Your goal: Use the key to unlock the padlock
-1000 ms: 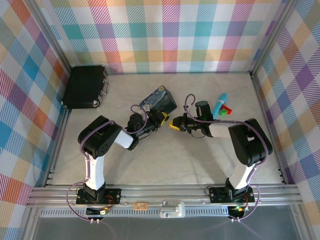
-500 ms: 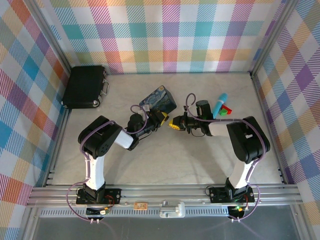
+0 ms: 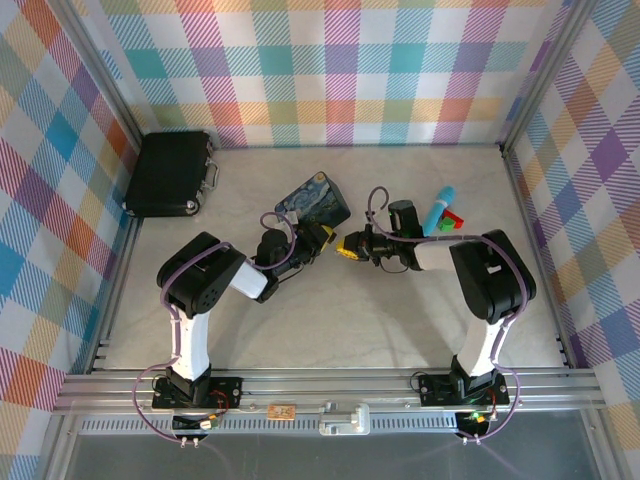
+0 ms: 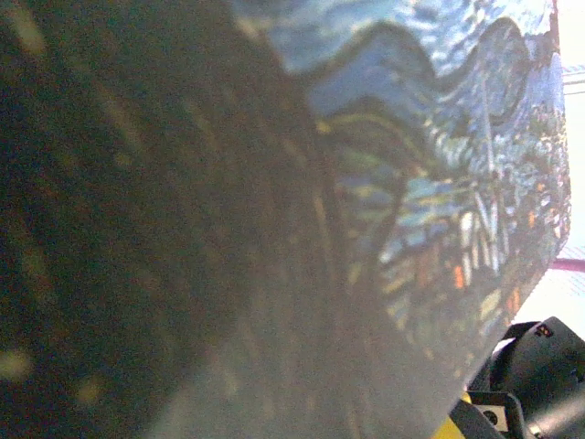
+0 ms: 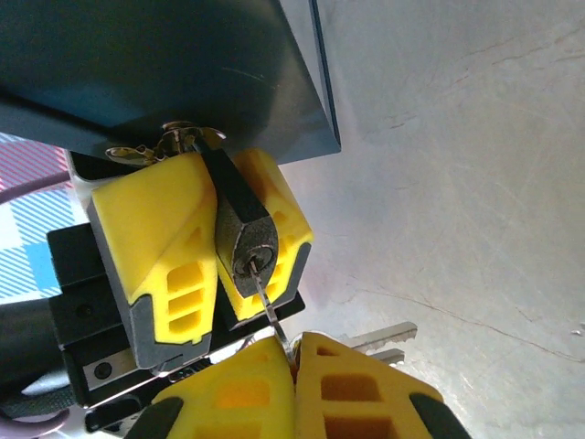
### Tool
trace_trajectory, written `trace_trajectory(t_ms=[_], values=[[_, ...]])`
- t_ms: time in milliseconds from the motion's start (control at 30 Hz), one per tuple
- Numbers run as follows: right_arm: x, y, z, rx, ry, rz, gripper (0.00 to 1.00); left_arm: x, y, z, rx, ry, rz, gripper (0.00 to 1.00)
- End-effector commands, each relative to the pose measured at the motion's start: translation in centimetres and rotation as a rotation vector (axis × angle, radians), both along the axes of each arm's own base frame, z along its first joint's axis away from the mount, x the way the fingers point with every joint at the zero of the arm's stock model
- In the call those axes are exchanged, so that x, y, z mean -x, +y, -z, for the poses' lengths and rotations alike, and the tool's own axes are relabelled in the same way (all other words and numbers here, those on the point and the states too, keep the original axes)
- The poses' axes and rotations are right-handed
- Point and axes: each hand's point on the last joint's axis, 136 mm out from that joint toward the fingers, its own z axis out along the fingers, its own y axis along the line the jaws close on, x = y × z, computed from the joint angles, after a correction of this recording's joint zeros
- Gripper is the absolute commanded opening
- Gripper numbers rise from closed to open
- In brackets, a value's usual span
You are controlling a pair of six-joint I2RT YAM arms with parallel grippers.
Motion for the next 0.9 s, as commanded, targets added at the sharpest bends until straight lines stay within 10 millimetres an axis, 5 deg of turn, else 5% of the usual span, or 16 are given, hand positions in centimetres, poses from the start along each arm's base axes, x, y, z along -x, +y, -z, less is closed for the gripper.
trace_trajectory(t_ms=[0, 200, 667, 867], values=[[-2.9, 0.6, -1.7, 0.066, -0.207, -0.003, 0.0, 5.6, -5.0, -1.2, 0.027, -0.006, 0.284, 0.0], [-2.3, 0.6, -2.1, 0.139, -0.218, 0.027, 0.0, 5.5, -4.8, -0.8, 0.023, 0.009, 0.267, 0.0], [-3.3, 1.9, -4.0, -0.179, 0.042, 0.08, 0.0, 6.7, -5.6, -2.2, 0.078, -0.002, 0.314, 0.0], [-3.2, 0.5, -2.8, -0.106, 0.063, 0.023, 0.0, 7.7, -6.4, -2.8, 0.07, -0.011, 0.373, 0.0]])
